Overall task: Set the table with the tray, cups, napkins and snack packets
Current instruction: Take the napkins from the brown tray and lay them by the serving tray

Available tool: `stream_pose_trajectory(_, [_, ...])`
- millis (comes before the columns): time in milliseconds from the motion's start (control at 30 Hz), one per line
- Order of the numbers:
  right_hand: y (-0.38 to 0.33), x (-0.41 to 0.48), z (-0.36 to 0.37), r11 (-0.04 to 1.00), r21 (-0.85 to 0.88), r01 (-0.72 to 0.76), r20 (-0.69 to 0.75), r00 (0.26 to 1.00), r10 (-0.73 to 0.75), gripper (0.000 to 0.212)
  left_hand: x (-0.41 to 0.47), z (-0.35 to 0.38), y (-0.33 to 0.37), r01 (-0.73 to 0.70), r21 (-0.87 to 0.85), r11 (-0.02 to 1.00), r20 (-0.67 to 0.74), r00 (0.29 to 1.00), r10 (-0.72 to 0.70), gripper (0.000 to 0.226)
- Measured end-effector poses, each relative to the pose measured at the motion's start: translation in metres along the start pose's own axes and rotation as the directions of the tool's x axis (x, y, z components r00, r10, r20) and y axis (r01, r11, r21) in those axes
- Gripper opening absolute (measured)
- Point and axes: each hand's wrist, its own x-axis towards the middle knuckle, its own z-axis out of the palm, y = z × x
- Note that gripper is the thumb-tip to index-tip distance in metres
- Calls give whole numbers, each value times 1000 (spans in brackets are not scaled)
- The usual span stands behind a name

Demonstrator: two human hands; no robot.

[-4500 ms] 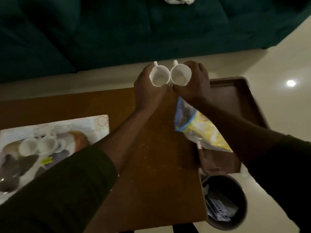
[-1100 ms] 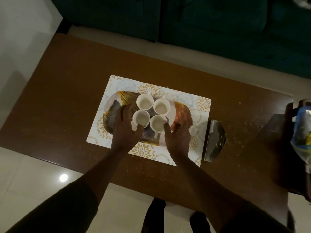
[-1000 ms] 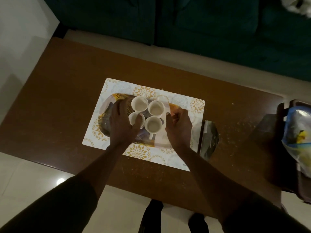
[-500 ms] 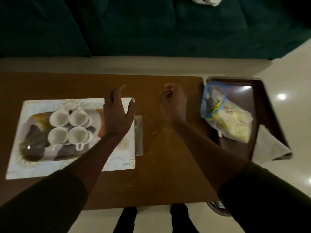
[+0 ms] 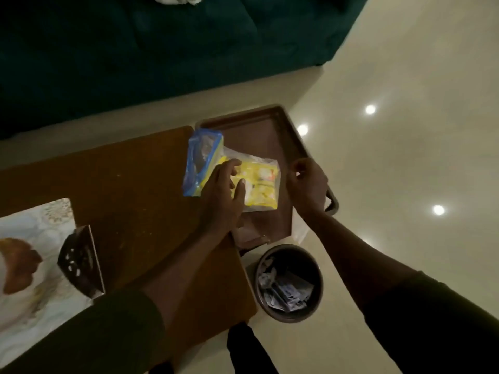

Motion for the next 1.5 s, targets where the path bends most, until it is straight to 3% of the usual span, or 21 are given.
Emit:
stream_pose_trajectory(133, [61,25,-45,969,-199,-143,0,989,146,26,-11,72,28,159,-26,987,261,954,-147,45])
stream_pose_trajectory(267, [108,26,-61,903,-397,-164,143,961,237,33,-32,122,30,337,31,941,559,774,-296,67])
stream_pose_trajectory(433, [130,26,-61,872,-470,-136,197,947,254,38,-43,153,22,389,54,920,679,661,-319,81])
stream_pose_trajectory(567, [138,26,-60,868,-480,-131,225,937,266,47,-49,164,21,374,41,927,695,656,-296,82])
stream_pose_trajectory(733, [140,29,-52,866,-443,-231,213,911,352,52,-53,165,23,372,34,928,656,692,-302,76])
stream_pose_trajectory(833, [134,29,-45,907,-274,-320,205,902,380,42,-45,153,25,423,9,906,592,728,-346,66])
stream_pose_trajectory(933, [114,25,-42,940,-13,-342,157,927,340,42,-32,137,27,455,-68,888,412,823,-390,40])
stream_pose_trajectory(1033, [85,17,-44,936,223,-271,100,962,255,33,-17,125,37,598,-266,756,281,798,-532,38])
stream_pose_trajectory(1133, [54,9,-41,890,407,-205,154,976,154,10,-2,110,49,736,-507,449,405,663,-629,58])
stream_pose_trajectory(1233, [26,-1,-31,848,497,-187,239,968,73,10,13,82,48,758,-627,181,506,572,-645,51])
stream_pose_trajectory(1400, [-7,-32,7,807,541,-237,338,940,49,24,17,39,34,670,-742,1,533,591,-605,67])
stream_pose_trajectory(1500, [-23,-54,35,884,415,-214,377,925,46,40,11,14,19,624,-779,-51,509,583,-634,63])
